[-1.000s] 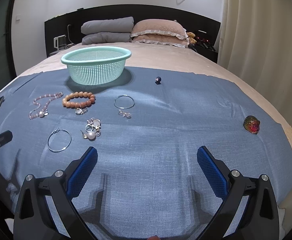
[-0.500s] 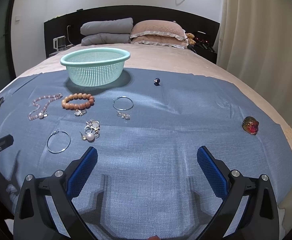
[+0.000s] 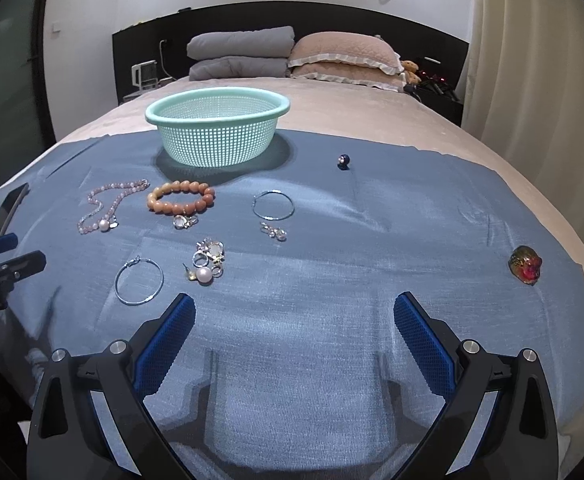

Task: Organize jewelry
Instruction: 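Grasp the pink bead necklace with the left tool while the right tool grasps a silver hoop earring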

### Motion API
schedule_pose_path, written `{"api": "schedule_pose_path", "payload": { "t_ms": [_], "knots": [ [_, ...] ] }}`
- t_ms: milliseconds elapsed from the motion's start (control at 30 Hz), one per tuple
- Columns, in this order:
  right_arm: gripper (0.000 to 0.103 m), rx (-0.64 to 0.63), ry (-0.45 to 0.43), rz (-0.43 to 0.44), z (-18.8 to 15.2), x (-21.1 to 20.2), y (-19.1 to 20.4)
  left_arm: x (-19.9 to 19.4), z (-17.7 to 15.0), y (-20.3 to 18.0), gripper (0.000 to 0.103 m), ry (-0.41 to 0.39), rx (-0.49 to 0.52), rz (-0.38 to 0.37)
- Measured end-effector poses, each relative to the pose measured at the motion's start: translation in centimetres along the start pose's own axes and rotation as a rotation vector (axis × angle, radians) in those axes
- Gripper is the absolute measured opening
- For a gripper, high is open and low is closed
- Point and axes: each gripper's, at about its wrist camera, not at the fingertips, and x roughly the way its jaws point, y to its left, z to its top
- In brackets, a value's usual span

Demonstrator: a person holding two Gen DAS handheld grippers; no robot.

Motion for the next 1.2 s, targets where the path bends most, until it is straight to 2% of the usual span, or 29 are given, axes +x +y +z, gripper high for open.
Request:
{"api": "schedule_pose_path", "payload": {
  "t_ms": [133,233,533,633,733,833,933,1033,1200],
  "knots": [
    [0.095,-0.022,0.0,0.045,2.0,1.1,-0.3,0.5,1.7,0.1,0.098,-0.002,0.006,-0.045],
    [0.095,-0.021,0.01,0.08,3.8,2.6,-0.5,1.4,3.5,-0.1,0.098,0.008,0.054,-0.053],
    [0.095,-0.124,0.06,0.077,8.0,8.6,0.6,7.1,7.9,-0.2,0.098,0.085,0.155,-0.048],
    [0.094,-0.15,0.084,0.082,8.3,10.6,0.9,9.2,8.4,0.2,0.098,0.117,0.176,-0.03],
    [0.094,-0.152,0.085,0.093,8.6,11.8,0.8,10.9,9.0,0.9,0.098,0.152,0.139,-0.054],
    [0.094,-0.142,0.105,0.104,8.3,13.1,0.8,12.4,8.9,0.5,0.098,0.179,0.16,-0.062],
    [0.094,-0.148,0.175,0.104,7.0,14.8,1.1,12.9,8.4,0.4,0.099,0.156,0.164,-0.056],
    [0.096,-0.064,0.209,0.165,6.8,15.3,-0.2,12.8,8.0,0.5,0.099,0.136,0.158,-0.063],
    [0.096,-0.065,0.21,0.168,6.6,15.5,-0.1,12.8,7.7,0.5,0.099,0.128,0.158,-0.061]
  ]
}}
